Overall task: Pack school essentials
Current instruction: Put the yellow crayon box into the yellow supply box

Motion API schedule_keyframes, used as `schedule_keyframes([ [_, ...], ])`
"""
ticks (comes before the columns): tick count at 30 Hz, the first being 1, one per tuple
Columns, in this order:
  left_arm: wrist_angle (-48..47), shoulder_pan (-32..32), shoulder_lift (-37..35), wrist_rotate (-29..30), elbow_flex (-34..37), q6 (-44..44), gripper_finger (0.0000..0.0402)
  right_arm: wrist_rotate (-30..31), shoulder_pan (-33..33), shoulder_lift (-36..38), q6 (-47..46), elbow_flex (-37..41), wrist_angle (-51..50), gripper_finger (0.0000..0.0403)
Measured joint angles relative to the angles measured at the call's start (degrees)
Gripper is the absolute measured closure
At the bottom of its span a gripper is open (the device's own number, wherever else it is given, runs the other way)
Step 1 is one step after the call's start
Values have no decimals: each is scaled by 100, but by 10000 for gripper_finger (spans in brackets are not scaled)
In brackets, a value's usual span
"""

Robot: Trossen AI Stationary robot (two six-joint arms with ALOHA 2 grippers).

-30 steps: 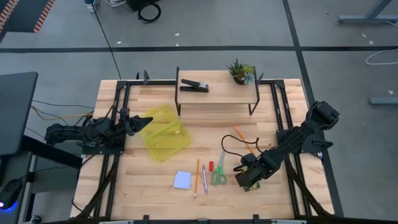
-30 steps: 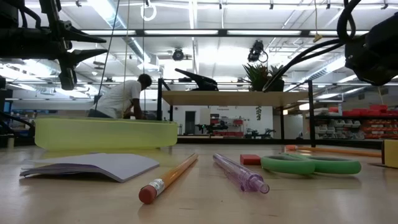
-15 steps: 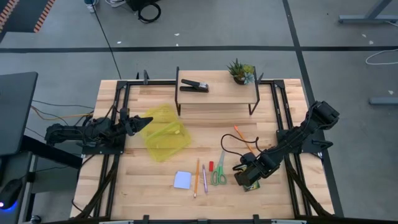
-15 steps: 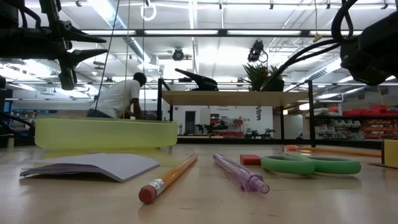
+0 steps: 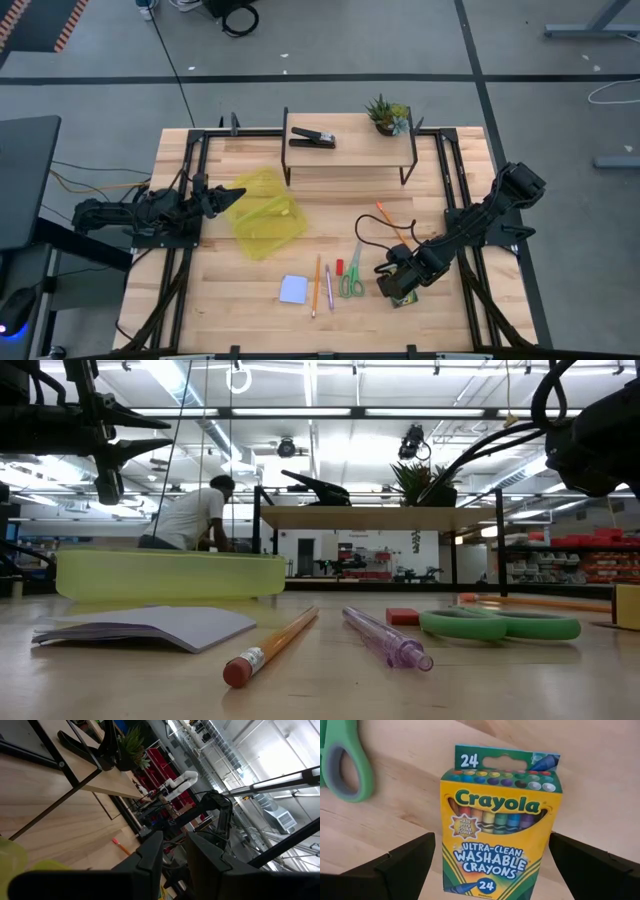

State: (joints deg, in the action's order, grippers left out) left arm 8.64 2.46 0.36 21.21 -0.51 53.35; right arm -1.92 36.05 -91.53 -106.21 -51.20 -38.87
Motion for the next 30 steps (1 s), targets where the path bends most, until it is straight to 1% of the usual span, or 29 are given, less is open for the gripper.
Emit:
schedule_keyframes([
  [13,0,0,0,0,0,-2,312,23,0,-35,140,2,37,3],
  [20,0,0,0,-2,0,0,306,129,-74,-35,258,2,120,3],
  [25,0,-2,0,-1,0,2,311,152,-94,-37,299,3,115,3],
  [30,2,0,0,0,0,2,309,147,-94,-39,299,101,157,3],
])
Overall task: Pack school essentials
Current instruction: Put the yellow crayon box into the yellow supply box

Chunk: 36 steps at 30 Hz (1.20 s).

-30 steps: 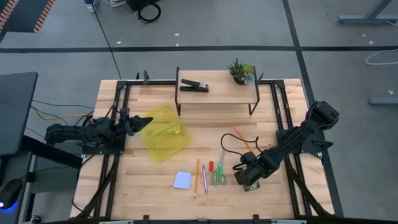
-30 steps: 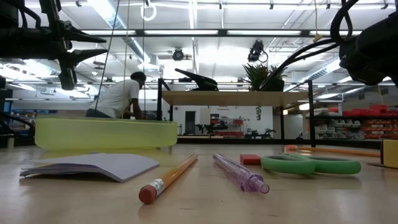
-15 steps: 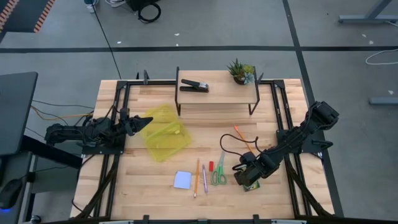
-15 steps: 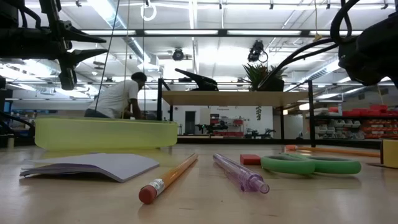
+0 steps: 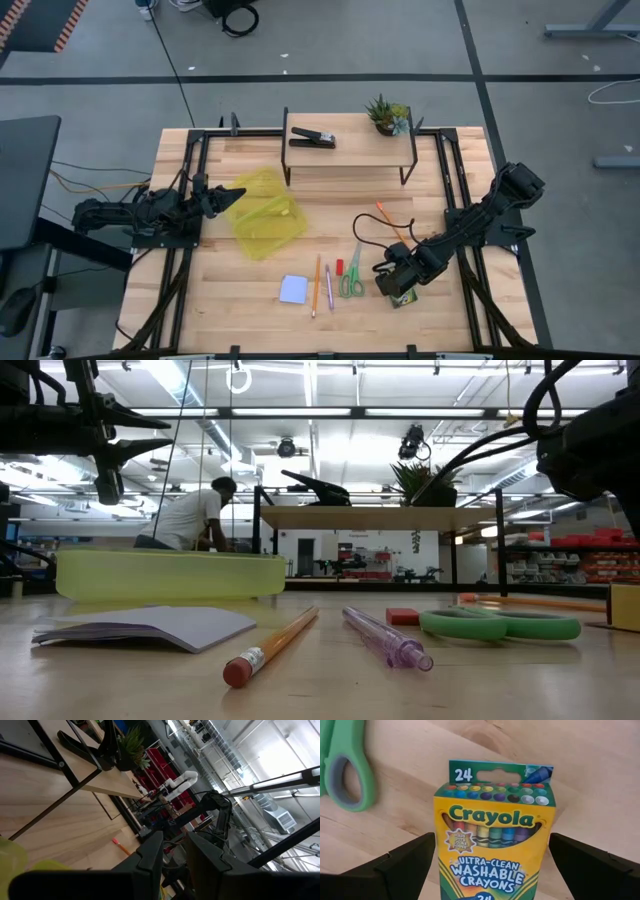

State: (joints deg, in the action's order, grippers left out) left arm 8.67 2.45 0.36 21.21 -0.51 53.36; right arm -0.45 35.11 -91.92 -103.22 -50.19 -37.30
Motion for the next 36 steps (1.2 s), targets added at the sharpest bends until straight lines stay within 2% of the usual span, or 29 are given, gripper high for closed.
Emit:
schedule_keyframes([
  [21,2,0,0,-2,0,0,307,18,-12,-65,44,26,-77,3],
  [26,2,1,0,-4,0,2,311,-297,-11,-227,-22,26,-123,3],
  [36,2,1,0,-7,0,4,306,-169,-13,-225,-153,26,-131,7],
])
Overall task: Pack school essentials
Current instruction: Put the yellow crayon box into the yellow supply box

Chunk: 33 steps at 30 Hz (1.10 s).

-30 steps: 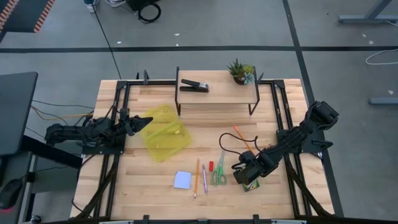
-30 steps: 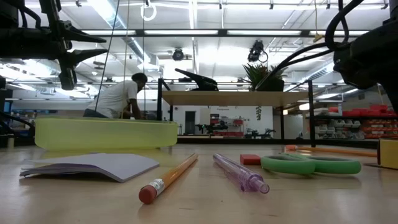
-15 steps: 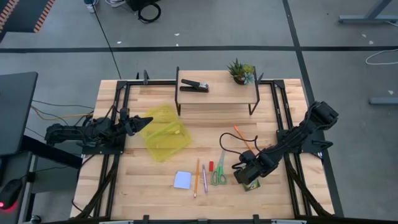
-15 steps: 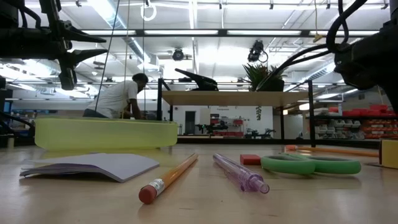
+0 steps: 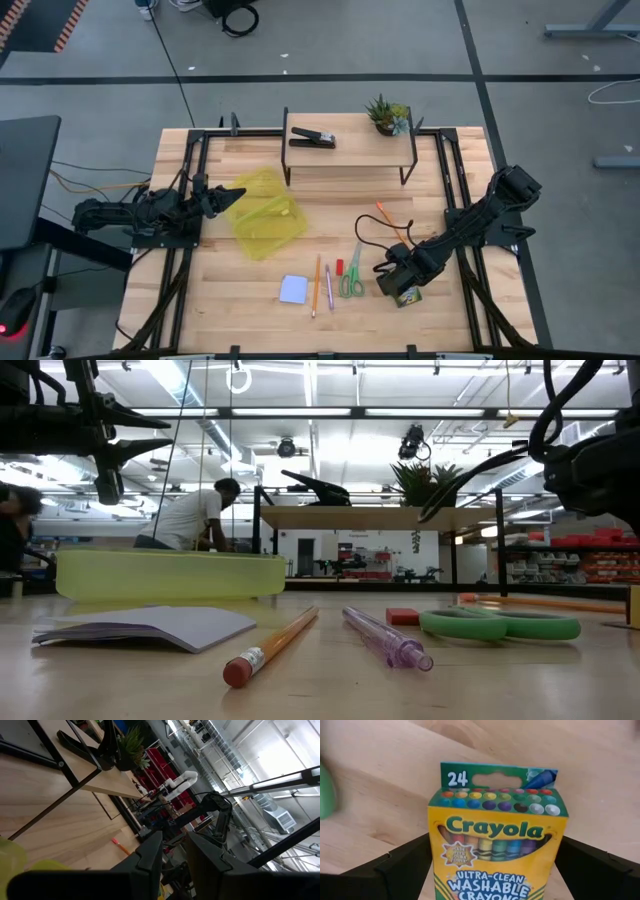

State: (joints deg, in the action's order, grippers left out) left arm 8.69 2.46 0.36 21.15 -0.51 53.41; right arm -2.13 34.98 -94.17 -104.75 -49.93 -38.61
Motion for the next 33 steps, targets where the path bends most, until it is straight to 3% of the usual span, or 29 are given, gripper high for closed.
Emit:
schedule_keyframes([
  [11,1,0,0,-2,0,2,310,314,2,30,-44,141,127,51],
  [33,0,-2,0,0,0,-37,308,568,-125,52,629,96,256,54],
])
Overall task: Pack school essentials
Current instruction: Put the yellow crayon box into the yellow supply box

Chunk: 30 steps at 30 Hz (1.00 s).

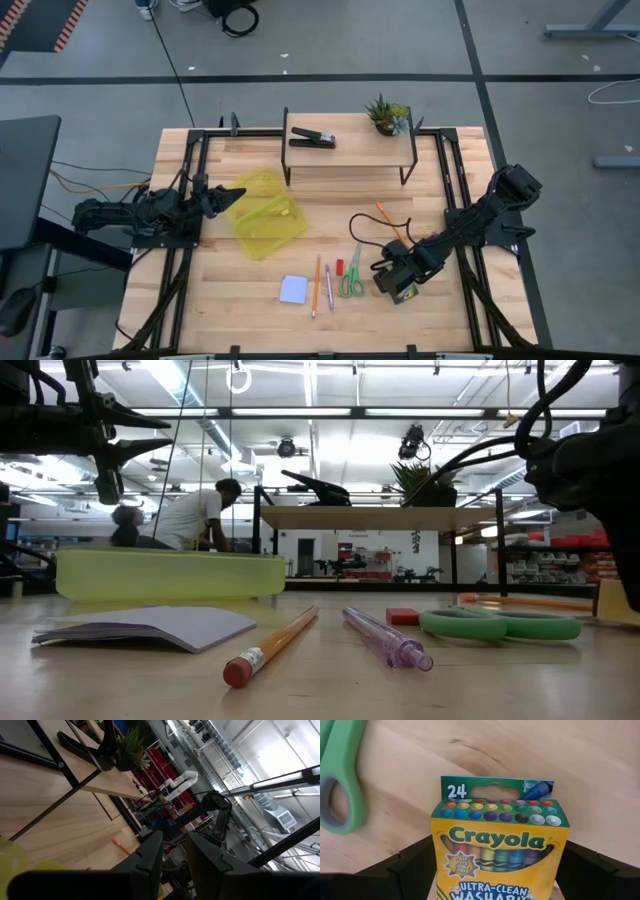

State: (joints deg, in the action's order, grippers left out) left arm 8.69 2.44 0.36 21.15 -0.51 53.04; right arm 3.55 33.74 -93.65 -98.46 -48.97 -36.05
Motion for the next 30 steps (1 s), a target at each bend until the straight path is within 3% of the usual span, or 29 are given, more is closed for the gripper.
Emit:
schedule_keyframes([
  [12,0,0,0,0,0,24,306,-47,-152,33,184,-87,306,54],
  [21,-7,0,0,1,0,13,309,64,-649,33,1055,-713,157,54],
  [30,-7,0,0,2,0,13,304,247,-1360,35,2661,-1355,150,54],
])
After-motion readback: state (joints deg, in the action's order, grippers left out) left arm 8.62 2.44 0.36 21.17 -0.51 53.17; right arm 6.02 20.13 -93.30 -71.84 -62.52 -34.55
